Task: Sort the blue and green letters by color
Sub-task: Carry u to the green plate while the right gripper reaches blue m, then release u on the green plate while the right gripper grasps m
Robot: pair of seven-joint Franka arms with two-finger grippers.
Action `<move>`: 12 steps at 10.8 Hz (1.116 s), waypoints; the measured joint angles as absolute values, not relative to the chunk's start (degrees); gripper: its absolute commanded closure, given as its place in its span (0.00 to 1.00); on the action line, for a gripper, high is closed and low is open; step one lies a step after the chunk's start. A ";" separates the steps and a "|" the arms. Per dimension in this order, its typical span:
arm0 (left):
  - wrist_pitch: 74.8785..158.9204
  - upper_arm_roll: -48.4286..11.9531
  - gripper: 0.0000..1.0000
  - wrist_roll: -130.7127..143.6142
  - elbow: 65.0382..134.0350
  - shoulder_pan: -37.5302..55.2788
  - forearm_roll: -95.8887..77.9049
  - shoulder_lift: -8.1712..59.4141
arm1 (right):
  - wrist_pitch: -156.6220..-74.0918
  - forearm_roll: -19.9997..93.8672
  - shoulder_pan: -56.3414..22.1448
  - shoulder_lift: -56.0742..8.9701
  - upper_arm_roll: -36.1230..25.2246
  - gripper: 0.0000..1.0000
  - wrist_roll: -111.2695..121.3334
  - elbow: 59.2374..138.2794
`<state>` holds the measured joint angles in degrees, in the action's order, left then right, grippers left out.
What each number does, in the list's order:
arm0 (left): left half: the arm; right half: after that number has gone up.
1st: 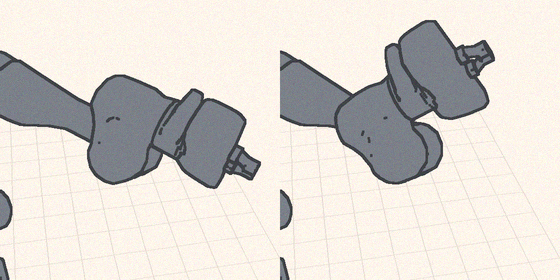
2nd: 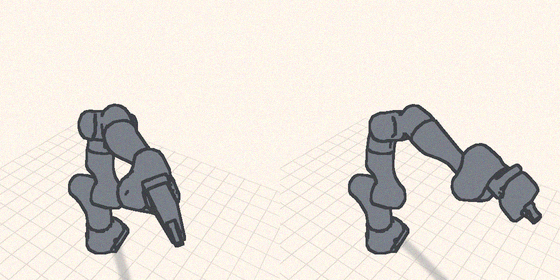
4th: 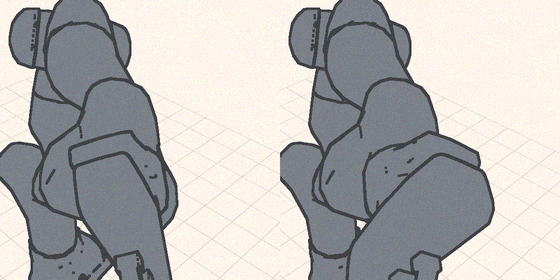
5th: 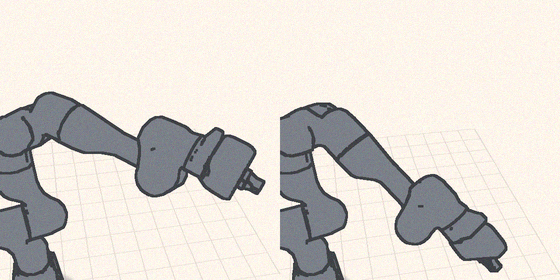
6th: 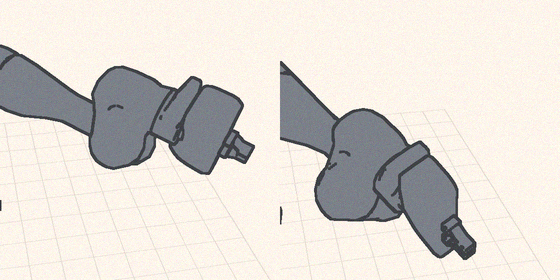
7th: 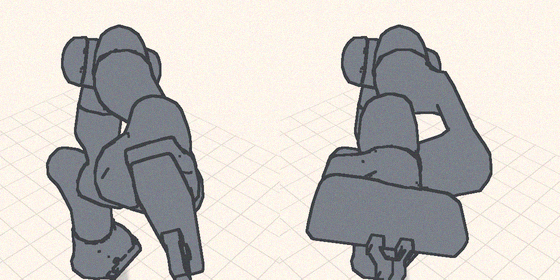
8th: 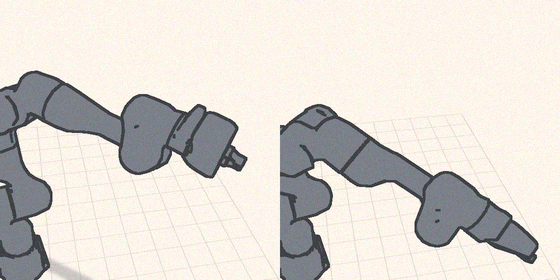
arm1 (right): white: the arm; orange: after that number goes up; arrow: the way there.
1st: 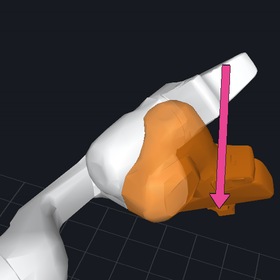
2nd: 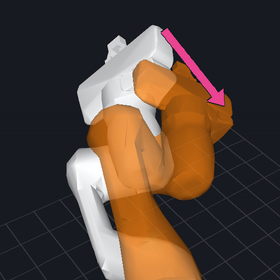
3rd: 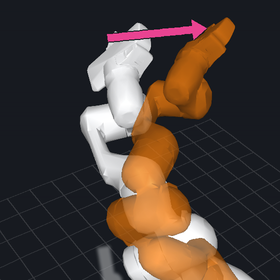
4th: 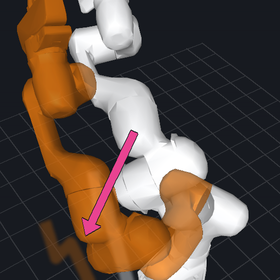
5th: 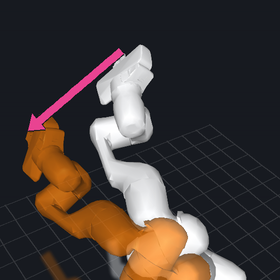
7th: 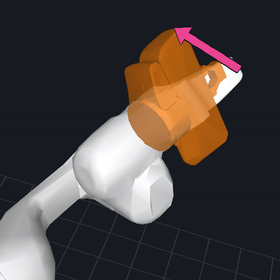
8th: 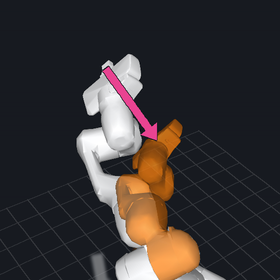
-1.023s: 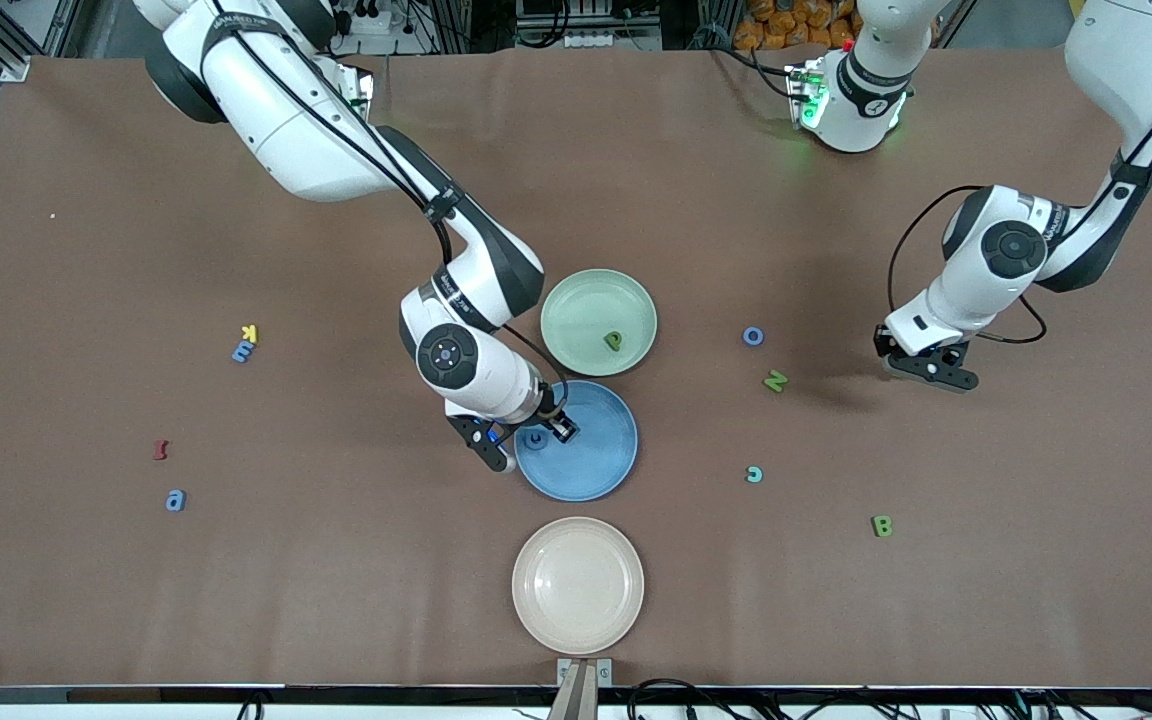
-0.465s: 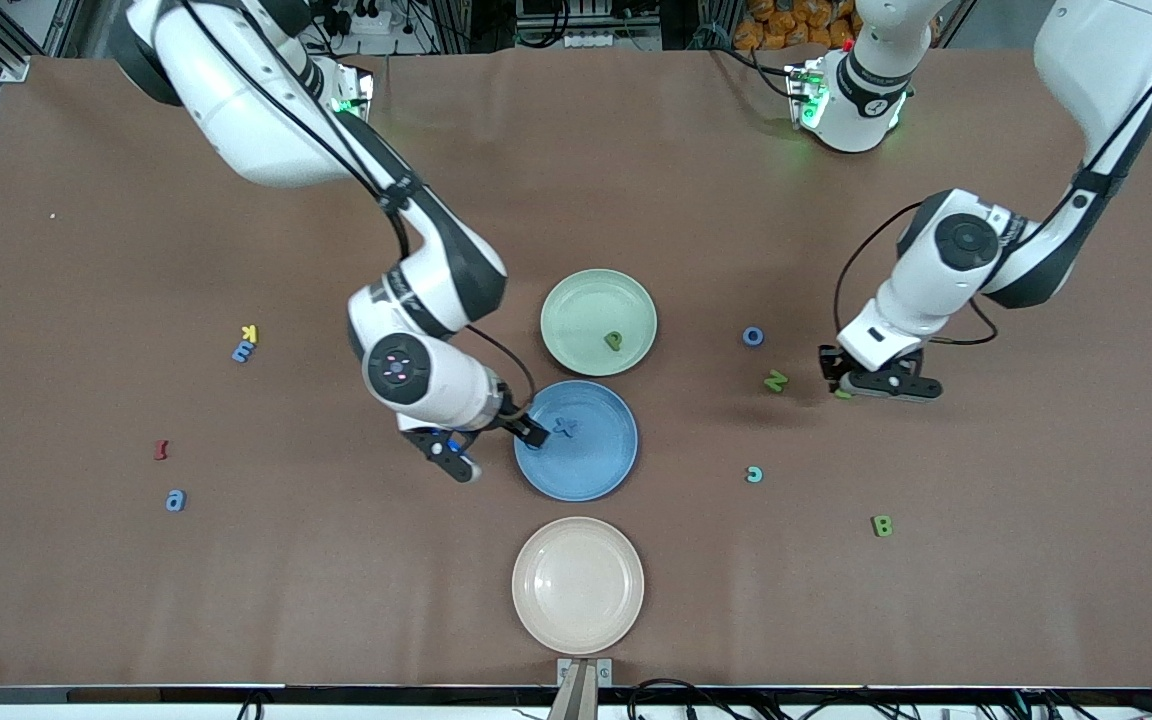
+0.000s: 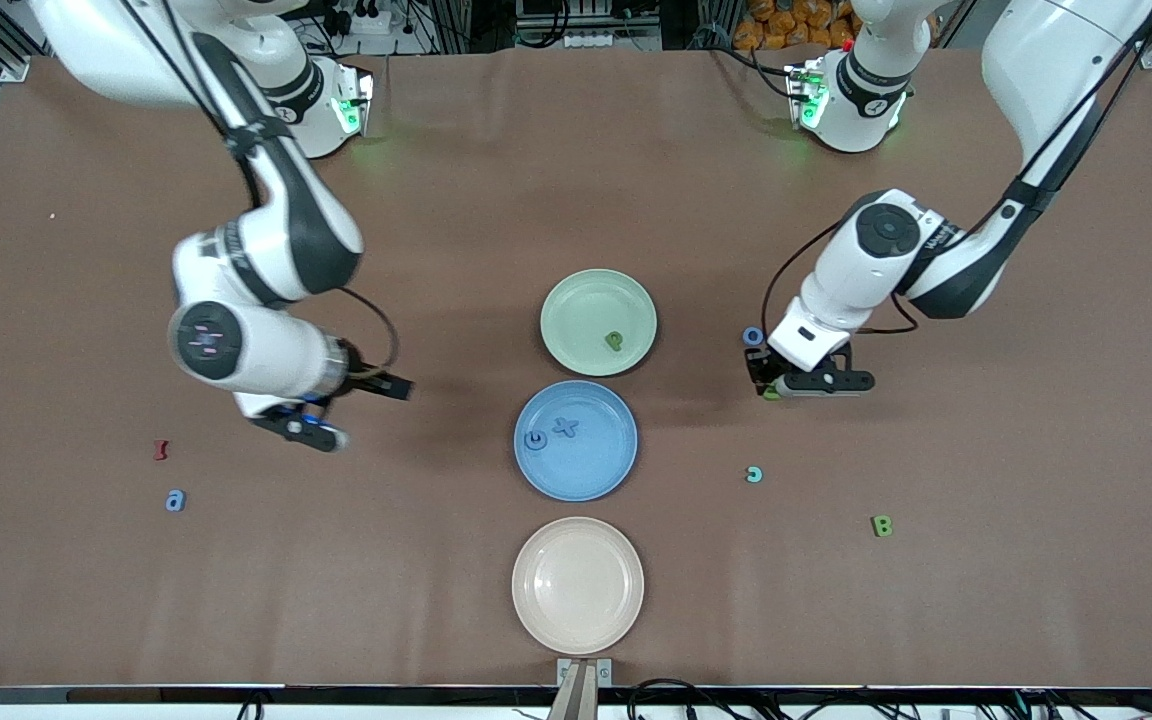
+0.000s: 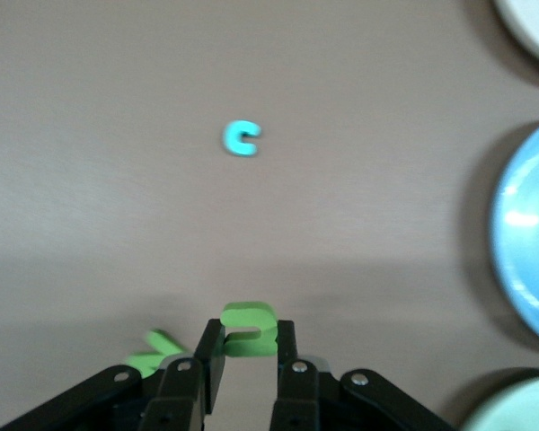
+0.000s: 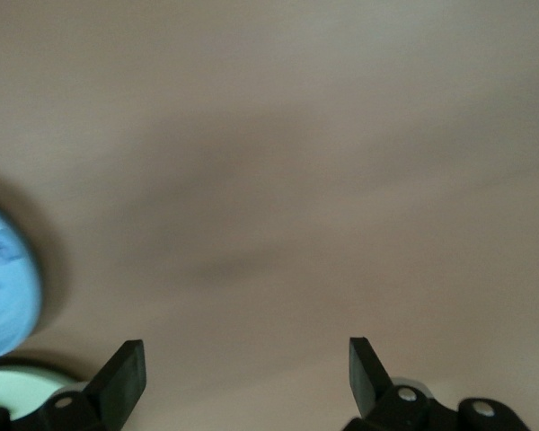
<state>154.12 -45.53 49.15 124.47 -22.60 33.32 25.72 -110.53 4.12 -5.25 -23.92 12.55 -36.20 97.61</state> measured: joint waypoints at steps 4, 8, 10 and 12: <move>154.12 -45.77 1.00 62.72 121.40 -13.76 33.32 25.79 | -109.56 4.22 1.32 -18.26 1.89 0.28 -18.19 106.71; 154.08 -45.81 1.00 72.62 118.83 -6.11 33.32 25.82 | -112.31 6.54 2.63 -16.74 -5.67 0.40 -6.83 114.56; 154.08 -45.78 1.00 75.88 118.49 -3.47 33.31 26.24 | -118.90 9.85 3.33 -16.96 -7.84 0.46 -0.54 120.68; 154.08 -45.69 1.00 79.71 117.62 0.51 33.31 27.78 | -123.87 10.71 3.52 -17.72 -7.94 0.51 1.18 125.07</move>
